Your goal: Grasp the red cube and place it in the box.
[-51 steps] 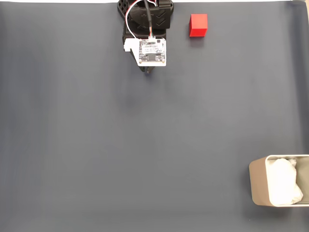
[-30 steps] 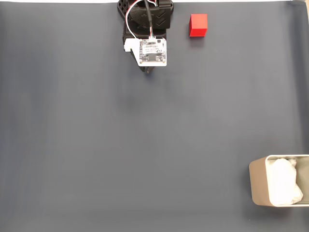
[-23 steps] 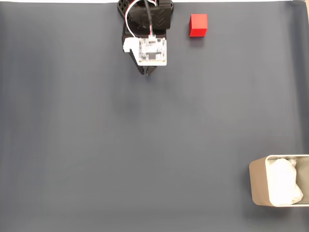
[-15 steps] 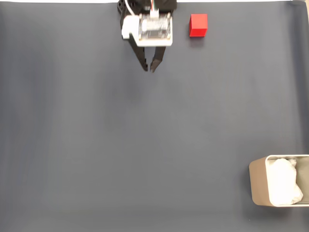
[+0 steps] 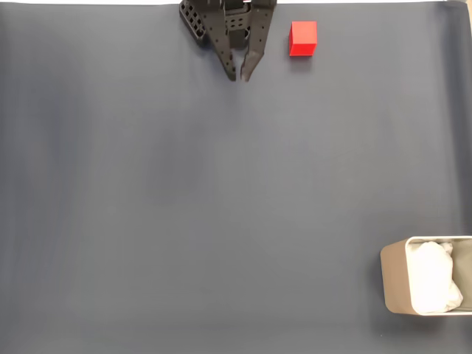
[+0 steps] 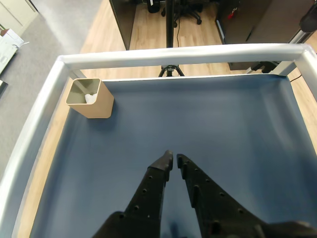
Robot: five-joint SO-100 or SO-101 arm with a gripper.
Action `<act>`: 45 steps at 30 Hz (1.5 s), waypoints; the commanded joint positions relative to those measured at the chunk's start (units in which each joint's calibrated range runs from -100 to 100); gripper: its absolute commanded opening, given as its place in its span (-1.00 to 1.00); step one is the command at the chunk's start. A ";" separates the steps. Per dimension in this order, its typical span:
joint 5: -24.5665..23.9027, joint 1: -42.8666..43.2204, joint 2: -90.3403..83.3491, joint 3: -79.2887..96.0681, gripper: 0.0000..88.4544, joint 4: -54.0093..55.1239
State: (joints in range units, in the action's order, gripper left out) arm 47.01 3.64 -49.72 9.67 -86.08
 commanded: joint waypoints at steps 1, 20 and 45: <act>0.44 -0.37 0.67 -1.28 -1.00 1.90; 0.83 -1.29 0.50 6.38 -1.00 10.91; 2.98 21.44 -3.66 16.69 -1.00 17.06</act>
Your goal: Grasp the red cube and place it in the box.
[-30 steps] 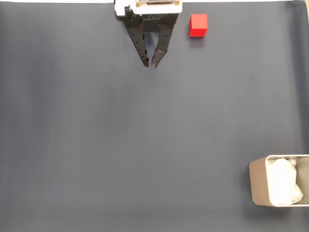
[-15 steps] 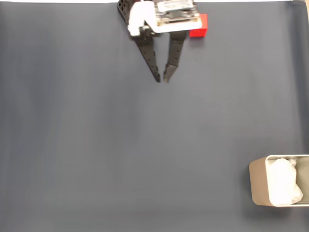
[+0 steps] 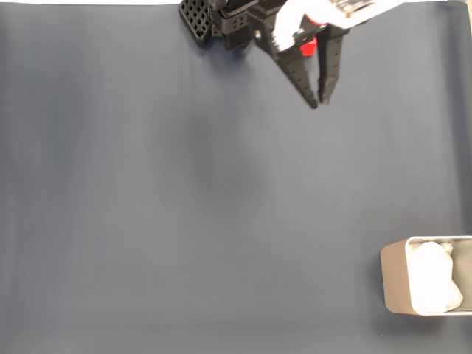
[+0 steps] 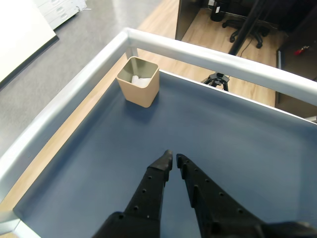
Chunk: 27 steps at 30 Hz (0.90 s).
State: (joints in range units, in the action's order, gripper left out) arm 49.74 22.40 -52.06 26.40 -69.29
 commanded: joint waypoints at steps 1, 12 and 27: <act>0.29 3.52 -1.40 0.06 -1.00 -0.05; 0.29 14.39 -2.01 0.97 -1.00 -3.58; 1.47 29.94 -7.90 4.71 -0.99 -9.89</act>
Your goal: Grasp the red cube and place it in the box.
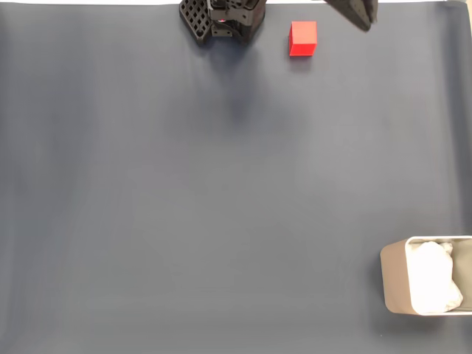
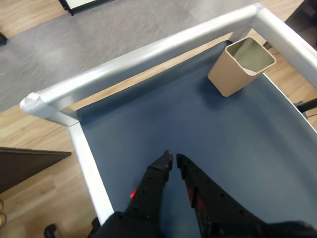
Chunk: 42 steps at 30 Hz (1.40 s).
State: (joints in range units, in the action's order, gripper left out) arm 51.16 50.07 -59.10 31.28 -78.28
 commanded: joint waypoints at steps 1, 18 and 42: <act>0.00 2.91 -0.87 -0.17 -0.99 -1.23; 0.59 12.78 -5.55 7.95 -0.93 -4.26; 4.30 16.69 -15.43 24.01 -0.60 -7.78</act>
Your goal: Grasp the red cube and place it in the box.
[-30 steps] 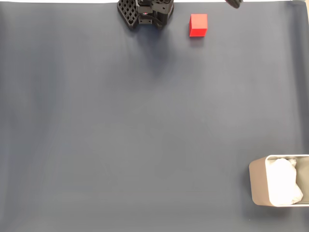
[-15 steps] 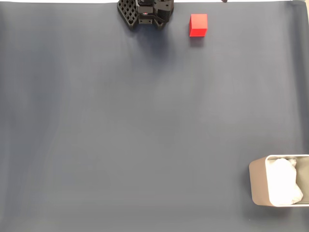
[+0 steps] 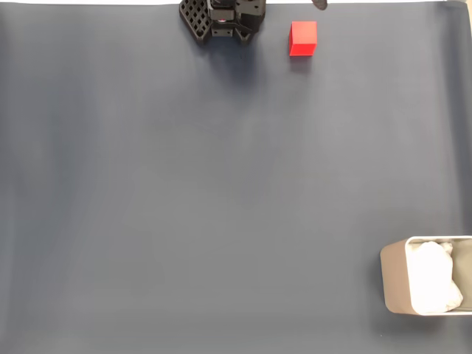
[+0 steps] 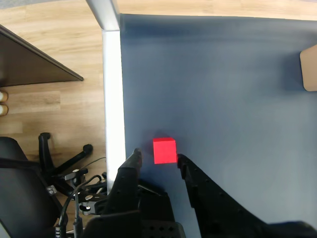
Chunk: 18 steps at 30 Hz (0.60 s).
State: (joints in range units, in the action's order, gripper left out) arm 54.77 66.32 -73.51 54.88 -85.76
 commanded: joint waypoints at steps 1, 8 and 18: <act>0.83 0.44 -1.27 0.96 -0.59 -0.31; 1.95 -0.27 -2.83 5.43 -0.51 1.25; 4.00 -2.54 -4.04 10.81 -0.46 5.68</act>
State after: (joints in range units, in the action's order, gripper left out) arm 57.85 65.13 -76.81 65.01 -82.42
